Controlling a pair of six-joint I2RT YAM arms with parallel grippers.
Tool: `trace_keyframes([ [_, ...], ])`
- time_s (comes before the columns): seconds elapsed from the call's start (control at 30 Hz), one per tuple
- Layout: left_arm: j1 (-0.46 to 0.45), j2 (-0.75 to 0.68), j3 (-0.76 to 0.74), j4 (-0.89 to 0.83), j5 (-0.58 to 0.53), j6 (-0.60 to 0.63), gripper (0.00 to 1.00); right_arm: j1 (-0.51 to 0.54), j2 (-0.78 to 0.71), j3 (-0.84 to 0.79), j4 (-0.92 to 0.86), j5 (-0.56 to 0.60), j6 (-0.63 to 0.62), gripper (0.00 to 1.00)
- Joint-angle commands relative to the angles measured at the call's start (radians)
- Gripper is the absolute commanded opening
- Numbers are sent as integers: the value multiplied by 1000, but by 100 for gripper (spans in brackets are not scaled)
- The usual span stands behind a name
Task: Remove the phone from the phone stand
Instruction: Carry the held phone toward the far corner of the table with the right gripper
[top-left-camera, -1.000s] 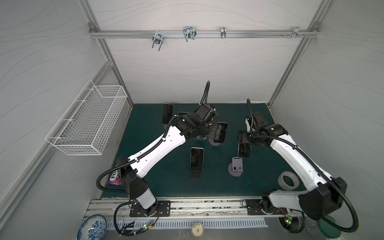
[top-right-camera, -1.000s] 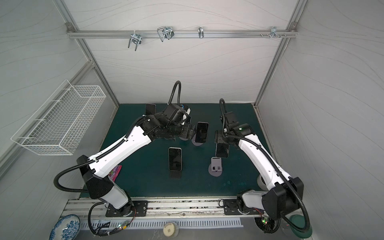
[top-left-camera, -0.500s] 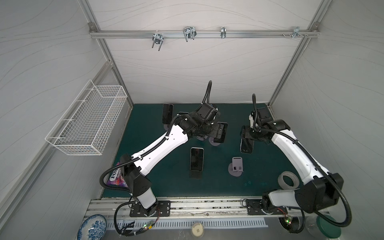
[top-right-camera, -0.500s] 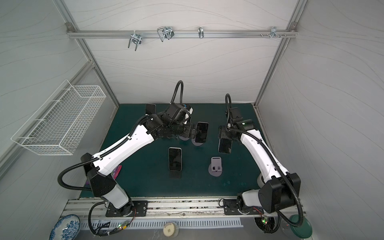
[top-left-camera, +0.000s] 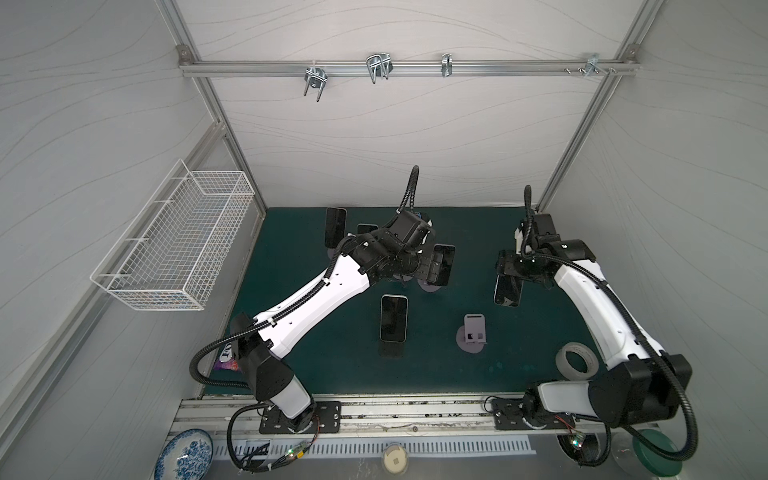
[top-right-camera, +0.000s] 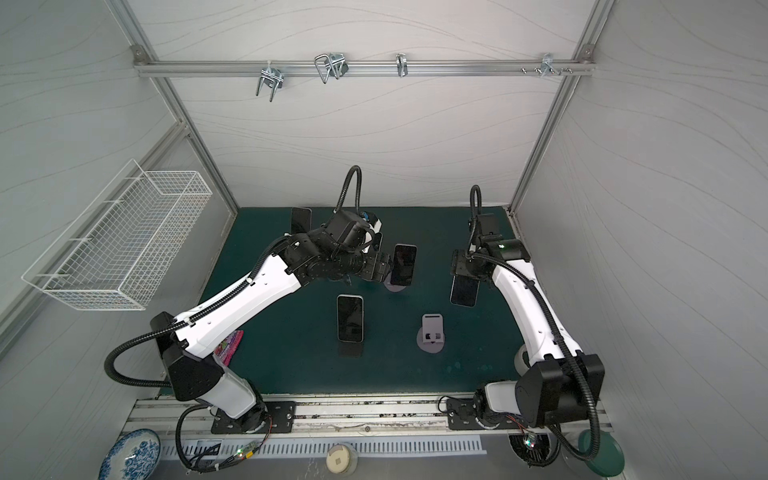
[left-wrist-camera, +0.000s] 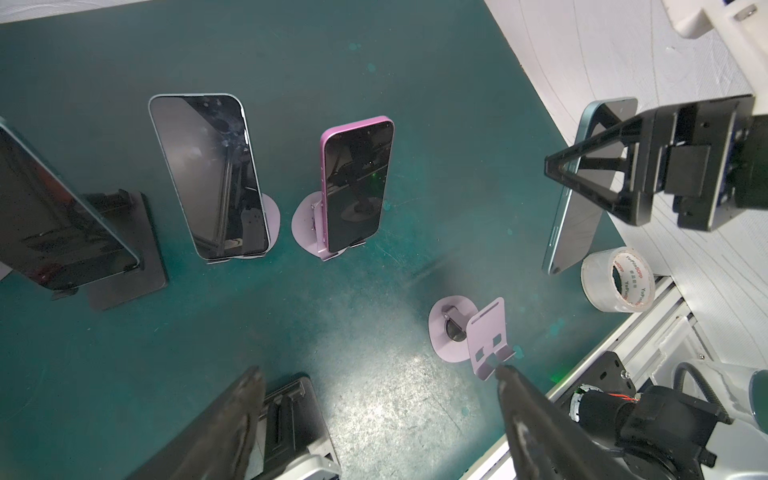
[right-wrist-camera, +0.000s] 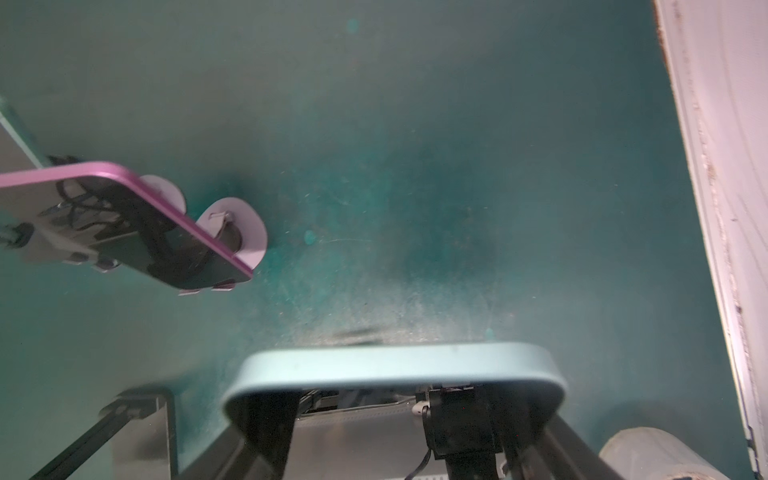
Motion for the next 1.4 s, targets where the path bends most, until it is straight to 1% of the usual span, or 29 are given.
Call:
trace_keyframes([
  [0.0, -5, -28, 3, 30, -25, 25, 89, -18, -15, 47, -30, 2, -23, 36],
  [0.07, -5, -33, -3, 40, -5, 47, 90, -22, -7, 55, -29, -1, -22, 36],
  [0.2, -5, -60, -41, 93, 118, 105, 92, -22, 17, 74, -33, -21, -4, 36],
  [0.37, -5, -100, -138, 219, 263, 148, 93, -22, 61, 93, -15, -76, 40, 35],
  [0.53, -5, -119, -226, 355, 342, 186, 95, -22, 127, 117, -11, -115, 67, 34],
  [0.7, -5, -91, -215, 368, 340, 233, 96, -24, 195, 140, -5, -145, 88, 31],
  [0.73, -5, -87, -208, 367, 333, 245, 96, -22, 212, 147, -3, -151, 92, 29],
  [0.87, -6, -81, -195, 356, 318, 278, 97, -23, 273, 175, 8, -162, 101, 29],
  [1.07, -5, -73, -187, 337, 299, 284, 97, -22, 372, 219, 19, -132, 102, 28],
  [1.13, -5, -75, -188, 330, 295, 289, 98, -23, 408, 240, 23, -121, 101, 26],
  [1.37, -5, -91, -201, 323, 269, 330, 99, -23, 568, 375, -1, -99, 76, 24],
])
